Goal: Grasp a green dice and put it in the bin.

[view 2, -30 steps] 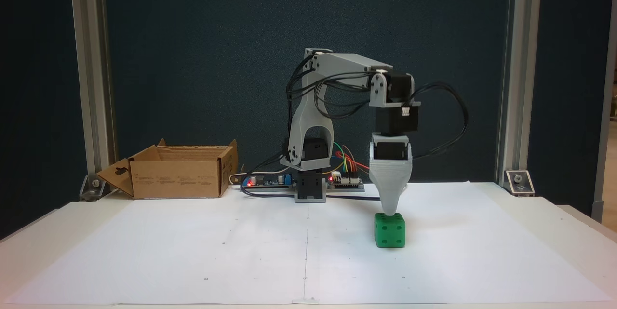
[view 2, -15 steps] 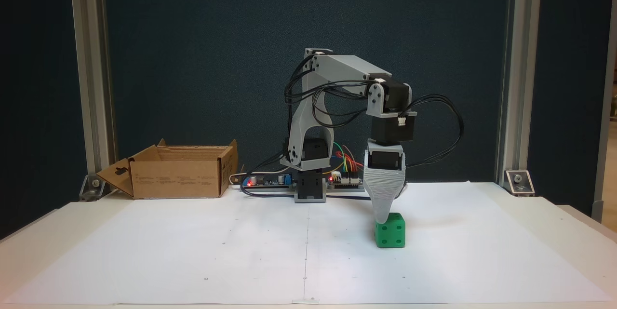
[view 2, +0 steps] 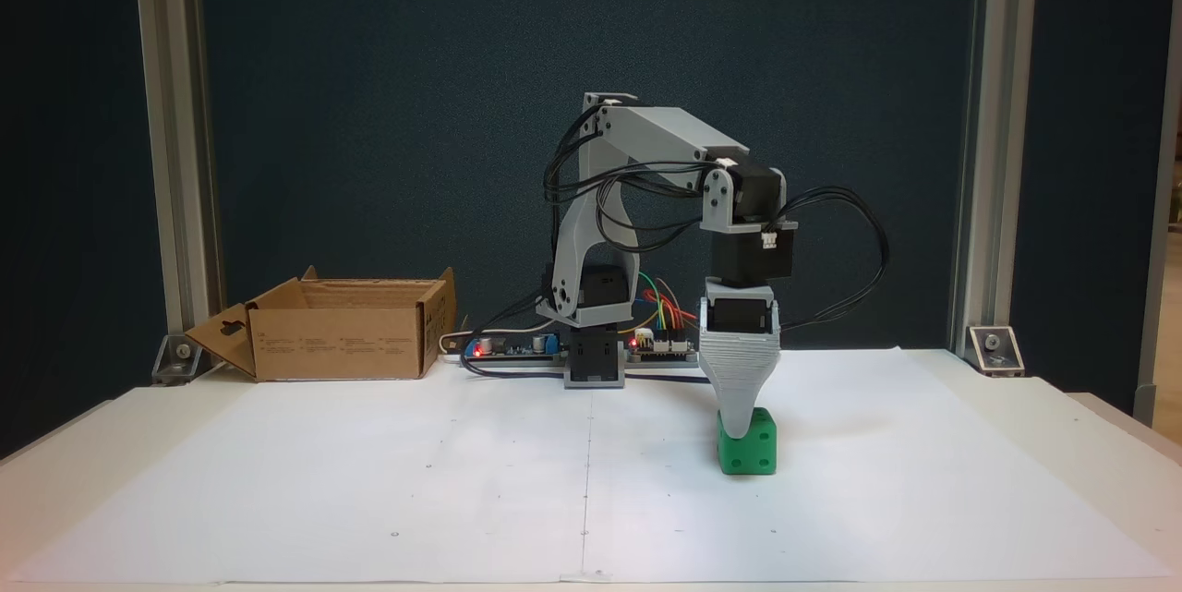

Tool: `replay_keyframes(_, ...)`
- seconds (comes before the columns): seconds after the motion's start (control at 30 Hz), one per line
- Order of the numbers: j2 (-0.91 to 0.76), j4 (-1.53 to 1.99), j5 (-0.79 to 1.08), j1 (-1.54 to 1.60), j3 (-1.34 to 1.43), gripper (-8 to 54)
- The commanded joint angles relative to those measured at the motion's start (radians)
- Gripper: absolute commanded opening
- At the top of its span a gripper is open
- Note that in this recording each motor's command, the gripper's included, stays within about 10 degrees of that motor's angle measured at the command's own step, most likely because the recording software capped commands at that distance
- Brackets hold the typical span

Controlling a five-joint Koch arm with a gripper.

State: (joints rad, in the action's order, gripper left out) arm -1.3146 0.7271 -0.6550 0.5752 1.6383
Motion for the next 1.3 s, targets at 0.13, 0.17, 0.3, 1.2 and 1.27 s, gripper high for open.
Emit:
replay_keyframes(0.13, 0.003, -0.029, -0.083, 0.0, -0.02, 43.1)
replay_keyframes(0.17, 0.005, -0.032, -0.083, 0.0, -0.021, 43.1)
replay_keyframes(0.3, 0.018, -0.035, -0.081, 0.003, -0.021, 43.1)
replay_keyframes(1.2, 0.081, -0.101, -0.08, 0.003, -0.02, 42.1)
replay_keyframes(1.27, 0.083, -0.101, -0.081, 0.003, -0.021, 42.1)
